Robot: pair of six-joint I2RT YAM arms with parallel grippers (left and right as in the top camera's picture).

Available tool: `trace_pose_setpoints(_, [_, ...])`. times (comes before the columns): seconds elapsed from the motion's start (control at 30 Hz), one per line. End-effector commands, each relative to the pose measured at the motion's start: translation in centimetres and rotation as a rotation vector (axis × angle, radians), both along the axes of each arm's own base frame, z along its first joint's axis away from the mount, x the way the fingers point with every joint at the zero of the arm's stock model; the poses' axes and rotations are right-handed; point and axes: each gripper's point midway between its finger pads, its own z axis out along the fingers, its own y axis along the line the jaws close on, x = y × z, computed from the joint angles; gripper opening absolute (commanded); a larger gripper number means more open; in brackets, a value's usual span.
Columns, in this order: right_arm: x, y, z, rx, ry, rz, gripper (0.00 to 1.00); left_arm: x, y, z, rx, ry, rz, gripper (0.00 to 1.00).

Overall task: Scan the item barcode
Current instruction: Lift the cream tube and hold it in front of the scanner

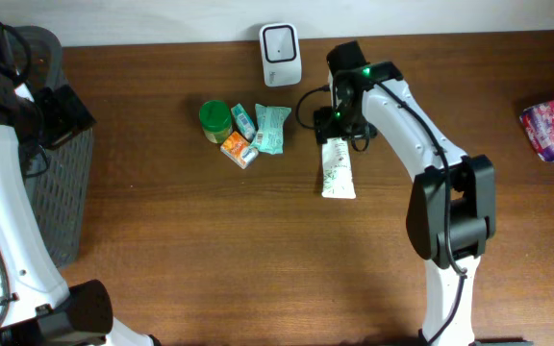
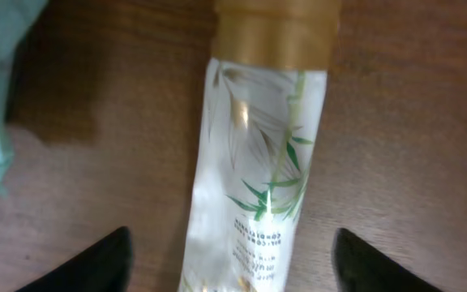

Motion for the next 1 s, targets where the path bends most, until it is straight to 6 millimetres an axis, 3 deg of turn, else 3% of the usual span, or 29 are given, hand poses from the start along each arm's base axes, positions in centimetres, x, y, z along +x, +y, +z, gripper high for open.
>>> trace_pose_setpoints(0.0, [-1.0, -0.1, -2.3, -0.021, 0.037, 0.014, 0.59, -0.5, 0.1, 0.7, 0.008, -0.019, 0.019, 0.99])
trace_pose_setpoints(0.07, [-1.4, -0.2, -3.2, -0.024, 0.043, 0.014, 0.49, -0.5, 0.1, 0.7, 0.008, -0.019, 0.019, 0.99])
trace_pose_setpoints(0.23, [-2.0, -0.4, -5.1, -0.025, 0.050, 0.014, 0.47, -0.5, 0.1, 0.7, 0.007, -0.019, 0.020, 0.99])
trace_pose_setpoints(0.33, [-2.2, -0.1, -5.3, -0.009, 0.058, 0.013, 0.07, -0.5, 0.1, 0.7, 0.007, -0.019, 0.020, 0.99])
trace_pose_setpoints(0.37, [-2.0, 0.6, -4.8, 0.031, 0.058, 0.015, 0.04, -0.5, 0.1, 0.7, 0.008, -0.019, 0.019, 0.99])
trace_pose_setpoints(0.47, [0.8, 2.6, -0.9, 0.123, -0.026, 0.030, 0.04, -0.5, 0.1, 0.7, 0.007, -0.019, 0.020, 0.99])
trace_pose_setpoints(0.63, [8.5, 4.9, 10.4, 0.222, -0.383, 0.050, 0.04, -0.5, 0.1, 0.7, 0.008, -0.019, 0.019, 0.99])
trace_pose_setpoints(0.67, [9.9, 5.3, 11.8, 0.242, -0.454, 0.055, 0.04, -0.5, 0.1, 0.7, 0.008, -0.019, 0.019, 0.99])
trace_pose_setpoints(0.77, [12.5, 6.2, 13.5, 0.279, -0.589, 0.063, 0.04, -0.5, 0.1, 0.7, 0.007, -0.019, 0.020, 0.99])
trace_pose_setpoints(0.97, [16.3, 8.5, 11.6, 0.321, -0.719, 0.087, 0.04, -0.5, 0.1, 0.7, 0.008, -0.019, 0.019, 0.99])
